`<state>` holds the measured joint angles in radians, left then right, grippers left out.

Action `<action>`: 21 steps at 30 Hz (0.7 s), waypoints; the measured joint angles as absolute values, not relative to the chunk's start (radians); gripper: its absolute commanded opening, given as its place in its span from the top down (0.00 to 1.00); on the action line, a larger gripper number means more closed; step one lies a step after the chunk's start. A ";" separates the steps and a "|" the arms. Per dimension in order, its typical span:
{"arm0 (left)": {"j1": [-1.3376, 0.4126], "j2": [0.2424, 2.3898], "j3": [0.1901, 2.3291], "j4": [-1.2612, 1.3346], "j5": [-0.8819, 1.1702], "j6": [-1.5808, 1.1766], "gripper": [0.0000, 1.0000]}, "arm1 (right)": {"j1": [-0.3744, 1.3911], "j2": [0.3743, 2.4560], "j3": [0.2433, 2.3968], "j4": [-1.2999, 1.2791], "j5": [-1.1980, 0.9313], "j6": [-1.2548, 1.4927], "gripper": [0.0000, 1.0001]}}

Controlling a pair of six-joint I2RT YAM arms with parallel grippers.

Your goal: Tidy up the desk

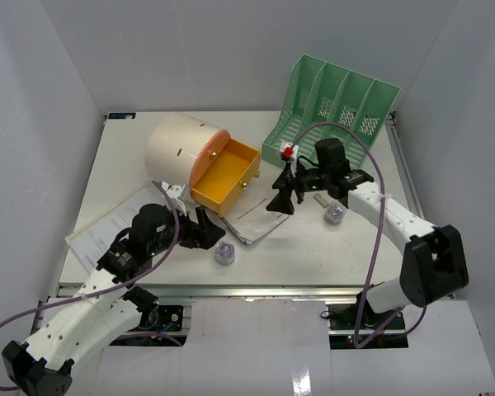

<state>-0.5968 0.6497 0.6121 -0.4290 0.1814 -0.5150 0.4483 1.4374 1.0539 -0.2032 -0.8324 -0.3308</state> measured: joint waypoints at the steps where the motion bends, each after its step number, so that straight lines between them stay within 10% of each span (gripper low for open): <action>1: -0.617 0.664 0.612 -0.443 0.173 -0.546 0.02 | 0.415 1.405 1.023 -0.224 -0.855 -0.364 0.08; 21: -1.060 1.187 0.658 -0.560 -0.463 -0.956 0.02 | 0.097 1.288 0.921 -0.320 -1.134 -0.507 0.08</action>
